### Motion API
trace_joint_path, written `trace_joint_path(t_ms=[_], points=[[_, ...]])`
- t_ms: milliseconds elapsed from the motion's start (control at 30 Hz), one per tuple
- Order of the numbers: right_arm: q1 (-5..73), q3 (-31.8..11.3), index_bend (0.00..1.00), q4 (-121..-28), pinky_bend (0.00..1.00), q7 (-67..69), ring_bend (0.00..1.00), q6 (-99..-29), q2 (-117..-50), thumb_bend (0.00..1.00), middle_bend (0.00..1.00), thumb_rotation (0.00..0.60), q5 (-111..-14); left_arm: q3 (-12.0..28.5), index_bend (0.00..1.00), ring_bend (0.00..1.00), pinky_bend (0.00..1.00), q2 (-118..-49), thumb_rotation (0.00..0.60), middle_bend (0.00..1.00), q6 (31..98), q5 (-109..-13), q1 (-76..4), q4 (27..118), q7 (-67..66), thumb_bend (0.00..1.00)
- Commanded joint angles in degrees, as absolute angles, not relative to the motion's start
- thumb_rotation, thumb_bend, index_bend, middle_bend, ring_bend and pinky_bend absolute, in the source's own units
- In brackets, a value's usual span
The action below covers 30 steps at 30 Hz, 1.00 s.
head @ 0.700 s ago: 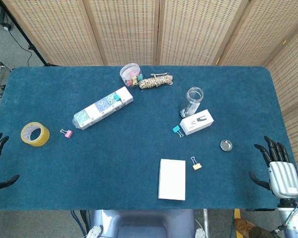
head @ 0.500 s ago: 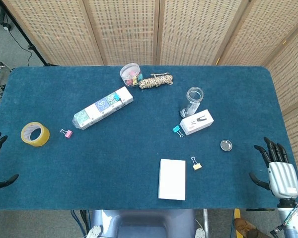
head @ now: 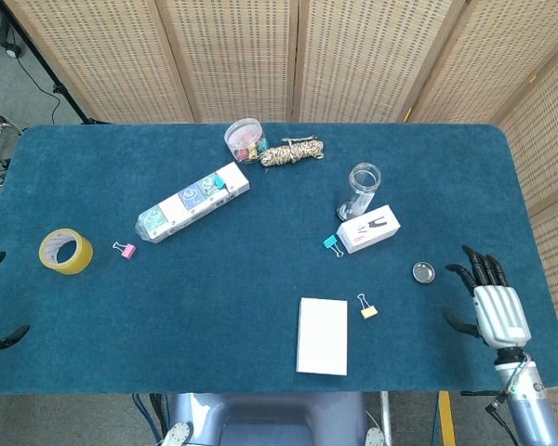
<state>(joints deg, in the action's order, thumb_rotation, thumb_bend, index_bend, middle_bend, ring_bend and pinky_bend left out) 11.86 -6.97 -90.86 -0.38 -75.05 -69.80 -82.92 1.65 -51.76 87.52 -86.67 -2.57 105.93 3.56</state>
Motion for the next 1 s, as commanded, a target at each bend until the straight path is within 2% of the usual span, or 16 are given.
trace_joint_path(t_ms=[33, 267, 433, 1000], points=[[16.28, -9.4, 0.25, -88.08, 0.0, 1.21, 0.0, -69.54, -72.02, 0.26, 0.0, 0.6, -80.01, 1.7, 0.0, 0.0, 0.0, -51.73, 0.6, 0.0, 87.35, -86.47, -2.6, 105.98, 3.61, 0.13], [21.85, -12.31, 0.31, -84.26, 0.0, -0.33, 0.0, -61.37, -75.79, 0.33, 0.0, 0.6, -73.17, 1.82, 0.0, 0.0, 0.0, -51.48, 0.6, 0.0, 86.73, -85.99, -2.78, 106.05, 4.43, 0.13], [24.23, -13.15, 0.35, -79.78, 0.0, -1.57, 0.0, -58.37, -79.59, 0.37, 0.0, 0.6, -69.21, 1.86, 0.0, 0.0, 0.0, -51.16, 0.6, 0.0, 86.56, -85.95, -2.8, 105.85, 5.44, 0.13], [25.4, -11.38, 0.41, -70.32, 0.0, -1.99, 0.0, -56.61, -85.24, 0.37, 0.0, 0.6, -66.49, 1.69, 0.0, 0.0, 0.0, -50.53, 0.6, 0.0, 85.58, -86.22, -3.12, 105.72, 7.22, 0.13]])
